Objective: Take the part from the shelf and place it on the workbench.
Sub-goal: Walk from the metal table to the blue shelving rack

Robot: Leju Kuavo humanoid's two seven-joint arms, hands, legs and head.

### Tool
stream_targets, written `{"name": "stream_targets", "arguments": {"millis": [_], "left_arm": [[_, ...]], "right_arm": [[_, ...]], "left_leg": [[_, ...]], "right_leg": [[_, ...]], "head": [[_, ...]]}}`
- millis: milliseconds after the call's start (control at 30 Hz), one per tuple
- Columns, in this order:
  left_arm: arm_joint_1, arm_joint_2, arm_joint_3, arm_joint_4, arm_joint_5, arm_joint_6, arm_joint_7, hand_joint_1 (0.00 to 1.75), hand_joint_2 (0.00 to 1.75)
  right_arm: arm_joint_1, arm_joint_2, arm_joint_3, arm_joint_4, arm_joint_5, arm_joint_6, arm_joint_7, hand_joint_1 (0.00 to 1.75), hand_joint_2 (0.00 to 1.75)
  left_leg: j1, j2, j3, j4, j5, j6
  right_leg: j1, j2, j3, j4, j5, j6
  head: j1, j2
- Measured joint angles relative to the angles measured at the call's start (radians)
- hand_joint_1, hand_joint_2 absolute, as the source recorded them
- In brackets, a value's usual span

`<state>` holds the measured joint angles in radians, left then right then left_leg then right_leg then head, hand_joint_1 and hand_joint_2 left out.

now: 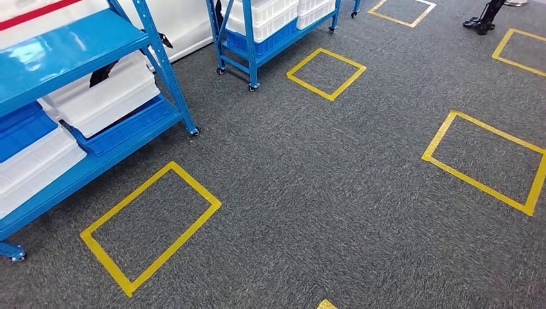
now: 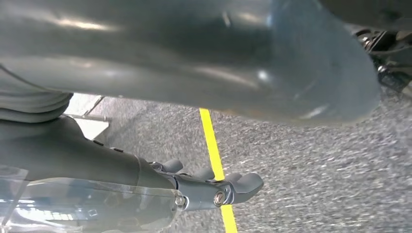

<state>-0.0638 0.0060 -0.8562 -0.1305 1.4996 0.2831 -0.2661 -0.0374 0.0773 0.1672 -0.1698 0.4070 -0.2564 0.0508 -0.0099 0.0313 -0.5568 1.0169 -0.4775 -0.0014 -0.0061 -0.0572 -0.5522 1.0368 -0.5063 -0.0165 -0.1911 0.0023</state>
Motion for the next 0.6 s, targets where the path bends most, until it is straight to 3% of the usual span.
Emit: {"name": "stream_targets", "arguments": {"millis": [100, 200, 233, 267, 300, 400, 467, 533, 600], "left_arm": [[0.003, -0.003, 0.013, 0.0, 0.0, 0.006, 0.0, 0.0, 0.0], [0.002, -0.006, 0.03, 0.0, 0.0, 0.011, 0.0, 0.0, 0.0], [0.003, -0.006, 0.035, 0.0, 0.0, 0.013, 0.0, 0.0, 0.0], [0.004, -0.007, 0.039, 0.0, 0.0, 0.014, 0.0, 0.0, 0.0], [0.005, -0.008, 0.044, 0.0, 0.0, 0.014, -0.001, 0.0, 0.0], [0.005, -0.013, 0.055, 0.0, 0.0, 0.014, -0.005, 0.0, 0.0], [0.006, -0.014, 0.058, 0.0, 0.0, 0.015, -0.008, 0.0, 0.0], [0.007, -0.015, 0.06, 0.0, 0.0, 0.016, -0.011, 0.0, 0.0], [0.007, -0.015, 0.063, 0.0, 0.0, 0.02, -0.012, 0.0, 0.0]], "right_arm": [[-0.003, 0.0, 0.005, -0.001, 0.007, 0.002, 0.0, 0.0, 0.0], [-0.002, -0.001, 0.007, -0.001, 0.014, 0.005, 0.0, 0.0, 0.0], [-0.001, -0.001, 0.008, -0.001, 0.017, 0.006, -0.001, 0.0, 0.0], [-0.001, -0.001, 0.009, -0.001, 0.019, 0.007, -0.001, 0.0, 0.0], [-0.001, -0.001, 0.011, -0.001, 0.021, 0.008, -0.001, 0.0, 0.0], [-0.001, -0.004, 0.017, 0.0, 0.024, 0.011, -0.003, 0.0, 0.0], [-0.002, -0.005, 0.021, 0.0, 0.025, 0.012, -0.005, 0.0, 0.0], [-0.006, -0.005, 0.023, 0.0, 0.025, 0.013, -0.006, 0.0, 0.0], [-0.008, -0.005, 0.024, 0.0, 0.026, 0.014, -0.006, 0.0, 0.0]], "left_leg": [[0.006, -0.017, 0.013, -0.02, 0.013, 0.017], [0.009, -0.032, 0.015, -0.028, 0.02, 0.026], [0.008, -0.038, 0.015, -0.028, 0.02, 0.027], [0.009, -0.045, 0.015, -0.027, 0.019, 0.027], [0.009, -0.054, 0.016, -0.025, 0.018, 0.026], [0.012, -0.079, 0.013, -0.009, 0.009, 0.013], [0.011, -0.089, 0.006, 0.0, 0.004, 0.0], [0.012, -0.094, 0.002, 0.0, 0.003, -0.011], [0.013, -0.078, -0.007, 0.022, -0.013, -0.021]], "right_leg": [[-0.003, 0.012, -0.005, 0.023, -0.02, 0.016], [-0.006, 0.048, -0.085, 0.189, -0.107, 0.025], [-0.007, 0.05, -0.113, 0.243, -0.125, 0.028], [-0.009, 0.051, -0.128, 0.268, -0.123, 0.03], [-0.01, 0.051, -0.123, 0.253, -0.101, 0.032], [-0.016, 0.073, -0.042, 0.071, -0.005, 0.031], [-0.015, 0.086, -0.019, 0.014, 0.008, 0.021], [-0.011, 0.078, -0.02, 0.012, 0.01, 0.007], [-0.012, 0.067, -0.017, 0.005, 0.014, -0.006]], "head": [[0.0, 0.0], [0.001, 0.0], [0.0, 0.0], [0.0, 0.0], [0.0, 0.0], [0.001, 0.0], [0.0, 0.0], [0.0, 0.0], [0.0, 0.0]]}}
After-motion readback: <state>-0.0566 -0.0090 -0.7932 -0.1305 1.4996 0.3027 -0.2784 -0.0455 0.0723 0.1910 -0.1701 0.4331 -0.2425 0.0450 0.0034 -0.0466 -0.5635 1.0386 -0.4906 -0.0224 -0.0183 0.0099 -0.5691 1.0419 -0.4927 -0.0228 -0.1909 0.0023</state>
